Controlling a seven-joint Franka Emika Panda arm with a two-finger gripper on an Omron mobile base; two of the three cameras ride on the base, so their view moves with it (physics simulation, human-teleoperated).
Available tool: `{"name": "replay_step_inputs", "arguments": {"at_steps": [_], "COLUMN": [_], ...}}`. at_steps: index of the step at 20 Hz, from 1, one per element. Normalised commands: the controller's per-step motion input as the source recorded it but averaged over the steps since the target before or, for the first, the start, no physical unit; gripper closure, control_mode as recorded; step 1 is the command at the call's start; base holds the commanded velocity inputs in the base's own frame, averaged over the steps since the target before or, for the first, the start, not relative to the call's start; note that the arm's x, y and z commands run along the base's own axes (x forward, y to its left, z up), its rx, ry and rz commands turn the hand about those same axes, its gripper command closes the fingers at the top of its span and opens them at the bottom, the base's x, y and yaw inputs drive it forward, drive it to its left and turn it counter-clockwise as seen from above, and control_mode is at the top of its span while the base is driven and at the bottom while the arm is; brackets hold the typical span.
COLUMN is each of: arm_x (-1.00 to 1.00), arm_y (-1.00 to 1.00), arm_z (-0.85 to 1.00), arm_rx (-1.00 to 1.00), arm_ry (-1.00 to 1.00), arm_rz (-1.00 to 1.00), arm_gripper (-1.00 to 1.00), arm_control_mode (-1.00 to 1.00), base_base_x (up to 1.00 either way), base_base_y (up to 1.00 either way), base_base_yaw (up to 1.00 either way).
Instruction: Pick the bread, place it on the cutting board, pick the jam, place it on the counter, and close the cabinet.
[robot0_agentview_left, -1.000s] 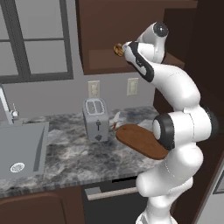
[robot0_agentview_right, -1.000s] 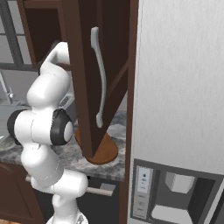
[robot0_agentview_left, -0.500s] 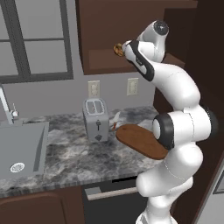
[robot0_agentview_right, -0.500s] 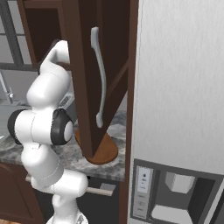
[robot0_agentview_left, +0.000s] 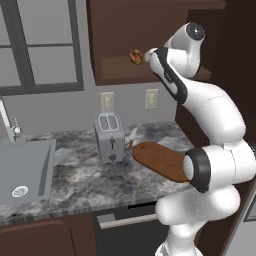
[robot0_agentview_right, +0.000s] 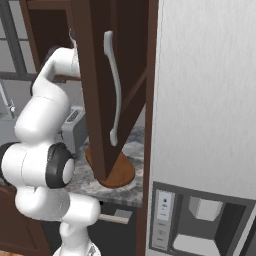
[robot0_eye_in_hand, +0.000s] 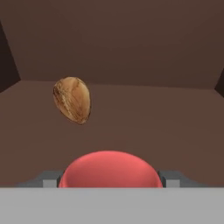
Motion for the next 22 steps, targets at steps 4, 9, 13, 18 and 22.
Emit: {"name": "replay_step_inputs", "arguments": {"at_steps": [4, 9, 13, 18, 22], "arm_x": [-0.83, -0.83, -0.71, -0.7, -0.59], "arm_y": [0.03, 0.06, 0.1, 0.14, 0.21], "arm_z": [-0.11, -0.17, -0.15, -0.18, -0.28], "arm_rx": [0.0, 0.0, 0.0, 0.0, -0.01], "arm_ry": [-0.01, -0.02, 0.0, -0.01, -0.05], "arm_rz": [0.0, 0.0, 0.0, 0.0, 0.0], "arm_gripper": [1.0, 1.0, 1.0, 1.0, 1.0], "arm_control_mode": [-1.0, -1.0, -1.0, -1.0, -1.0], "base_base_x": [0.0, 0.0, 0.0, 0.0, 0.0], "base_base_y": [0.0, 0.0, 0.0, 0.0, 0.0], "base_base_yaw": [0.0, 0.0, 0.0, 0.0, 0.0]}}
